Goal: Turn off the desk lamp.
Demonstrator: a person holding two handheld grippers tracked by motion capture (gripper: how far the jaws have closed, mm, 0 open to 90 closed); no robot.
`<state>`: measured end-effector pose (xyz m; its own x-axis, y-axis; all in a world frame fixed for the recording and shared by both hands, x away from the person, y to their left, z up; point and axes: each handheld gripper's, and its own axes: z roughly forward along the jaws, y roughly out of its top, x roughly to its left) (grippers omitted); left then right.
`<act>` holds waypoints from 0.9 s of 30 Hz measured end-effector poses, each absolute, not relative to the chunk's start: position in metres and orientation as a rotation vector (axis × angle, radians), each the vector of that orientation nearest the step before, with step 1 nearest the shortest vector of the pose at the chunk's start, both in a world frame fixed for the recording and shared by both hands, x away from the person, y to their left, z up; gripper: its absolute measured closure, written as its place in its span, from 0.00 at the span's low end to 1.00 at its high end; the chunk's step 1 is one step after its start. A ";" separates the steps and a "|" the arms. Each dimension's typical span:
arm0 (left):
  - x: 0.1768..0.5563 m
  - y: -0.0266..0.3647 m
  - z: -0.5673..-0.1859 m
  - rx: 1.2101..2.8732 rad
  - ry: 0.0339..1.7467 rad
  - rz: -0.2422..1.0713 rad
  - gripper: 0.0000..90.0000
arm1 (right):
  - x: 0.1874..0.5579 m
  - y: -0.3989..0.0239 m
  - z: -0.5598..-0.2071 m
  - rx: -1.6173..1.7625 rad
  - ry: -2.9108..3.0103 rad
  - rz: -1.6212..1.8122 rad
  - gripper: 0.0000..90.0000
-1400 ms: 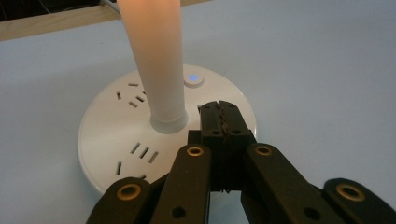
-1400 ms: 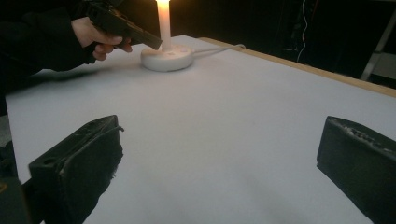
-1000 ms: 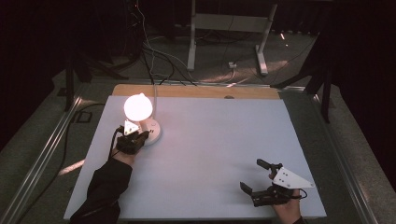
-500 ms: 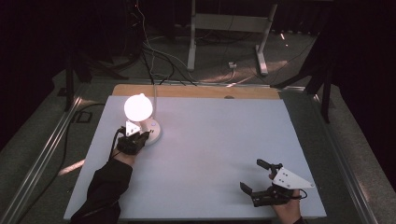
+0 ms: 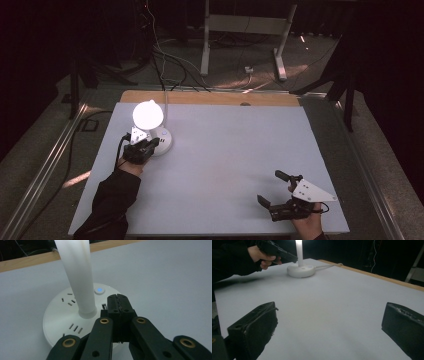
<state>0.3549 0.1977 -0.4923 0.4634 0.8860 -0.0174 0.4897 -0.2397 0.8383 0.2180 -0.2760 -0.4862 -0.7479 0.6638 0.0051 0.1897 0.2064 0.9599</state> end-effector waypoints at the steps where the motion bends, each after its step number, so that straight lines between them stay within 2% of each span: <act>1: 0.355 0.198 -0.493 1.888 1.155 0.606 1.00 | 0.218 -0.276 -0.486 0.793 2.077 1.560 0.00; 27: 0.360 0.196 -0.509 1.944 1.182 0.603 1.00 | 0.218 -0.276 -0.486 0.793 2.077 1.560 0.00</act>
<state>0.3598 0.1959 -0.5088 0.4580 0.8889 0.0046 0.5258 -0.2751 0.8049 0.2179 -0.2761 -0.4860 -0.7481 0.6636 0.0044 0.1892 0.2069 0.9599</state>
